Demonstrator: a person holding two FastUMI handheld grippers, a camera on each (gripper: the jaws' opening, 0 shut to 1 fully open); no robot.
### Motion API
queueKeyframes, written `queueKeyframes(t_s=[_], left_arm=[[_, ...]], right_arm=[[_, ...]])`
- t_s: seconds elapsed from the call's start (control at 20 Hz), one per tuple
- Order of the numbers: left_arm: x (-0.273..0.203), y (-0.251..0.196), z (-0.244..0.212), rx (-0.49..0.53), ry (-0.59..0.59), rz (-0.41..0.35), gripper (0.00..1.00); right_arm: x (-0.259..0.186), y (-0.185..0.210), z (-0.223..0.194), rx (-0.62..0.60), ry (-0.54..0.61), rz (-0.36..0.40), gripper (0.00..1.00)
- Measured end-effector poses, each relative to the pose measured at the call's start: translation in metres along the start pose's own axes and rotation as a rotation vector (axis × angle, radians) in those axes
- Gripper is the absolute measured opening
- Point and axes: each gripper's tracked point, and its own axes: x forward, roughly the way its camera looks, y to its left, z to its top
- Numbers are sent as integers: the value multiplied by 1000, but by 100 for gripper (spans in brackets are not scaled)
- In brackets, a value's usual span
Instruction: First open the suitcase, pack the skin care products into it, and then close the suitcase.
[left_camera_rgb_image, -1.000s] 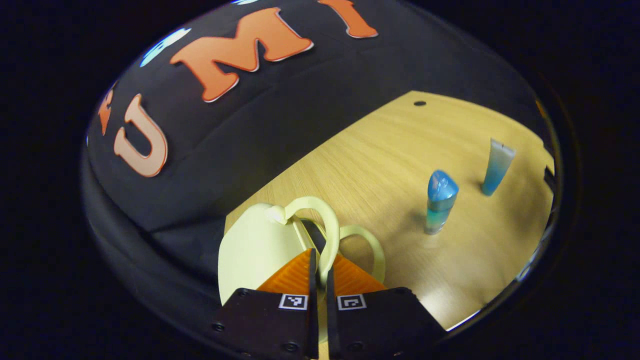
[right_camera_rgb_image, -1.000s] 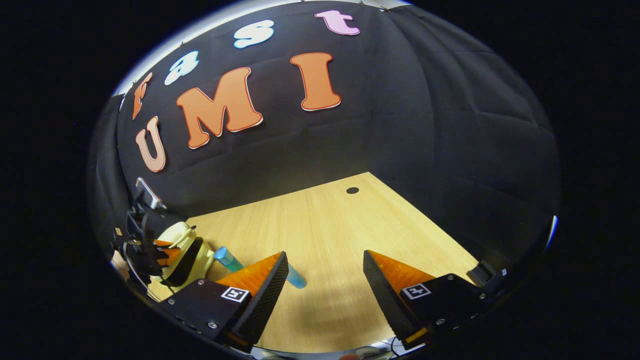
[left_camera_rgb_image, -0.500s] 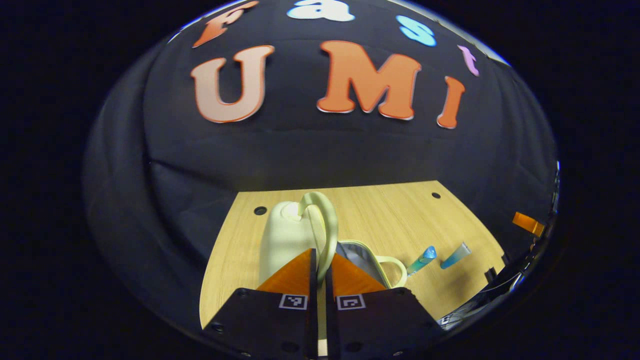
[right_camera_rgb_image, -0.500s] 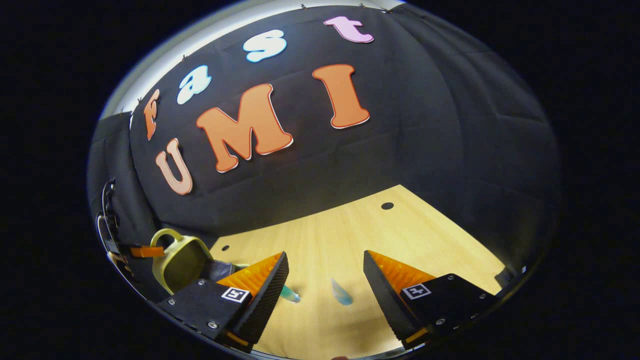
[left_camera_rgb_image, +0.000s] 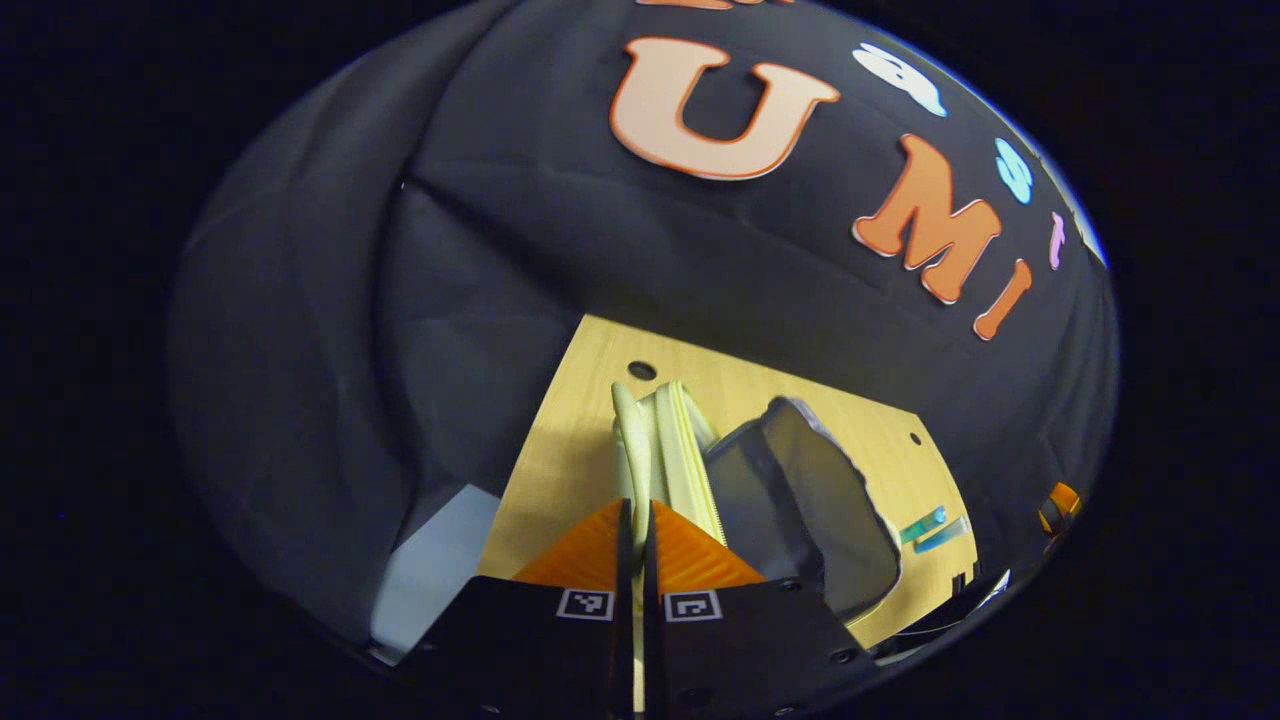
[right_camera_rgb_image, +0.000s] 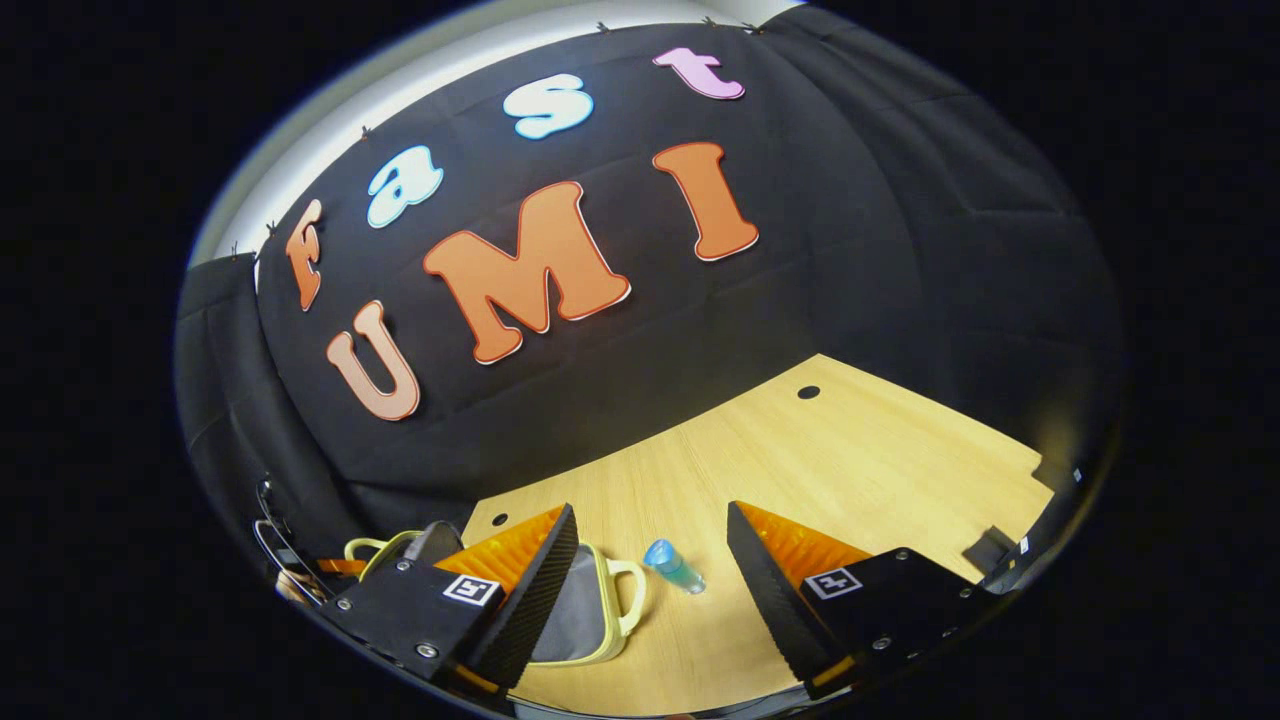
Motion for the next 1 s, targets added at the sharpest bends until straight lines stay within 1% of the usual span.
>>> queueKeyframes(t_s=[0.15,0.25,0.45,0.6,0.65,0.7,0.75,0.85,0.9,0.95,1.0], left_arm=[[32,43,-32,-14,87,-6,4],[52,64,-53,-21,135,7,4],[75,92,-95,-38,214,36,4],[88,101,-112,-59,226,37,4],[86,106,-111,-49,223,55,7],[90,113,-114,-24,227,84,13],[88,118,-112,12,225,115,17],[84,129,-102,85,198,181,50],[78,128,-96,109,176,190,67],[67,123,-85,124,141,204,72],[56,117,-74,139,100,227,91]], right_arm=[[-5,26,-18,-18,18,-21,95],[-6,36,-25,-36,30,-38,95],[-8,40,-33,-49,37,-78,95],[-11,38,-34,-68,45,-103,95],[-11,37,-33,-79,39,-106,95],[-10,35,-32,-95,36,-110,95],[-11,33,-31,-110,36,-118,95],[-12,27,-25,-139,23,-126,95],[-11,23,-22,-153,12,-129,95],[-9,19,-19,-166,6,-131,95],[-6,15,-17,-182,3,-130,95]])
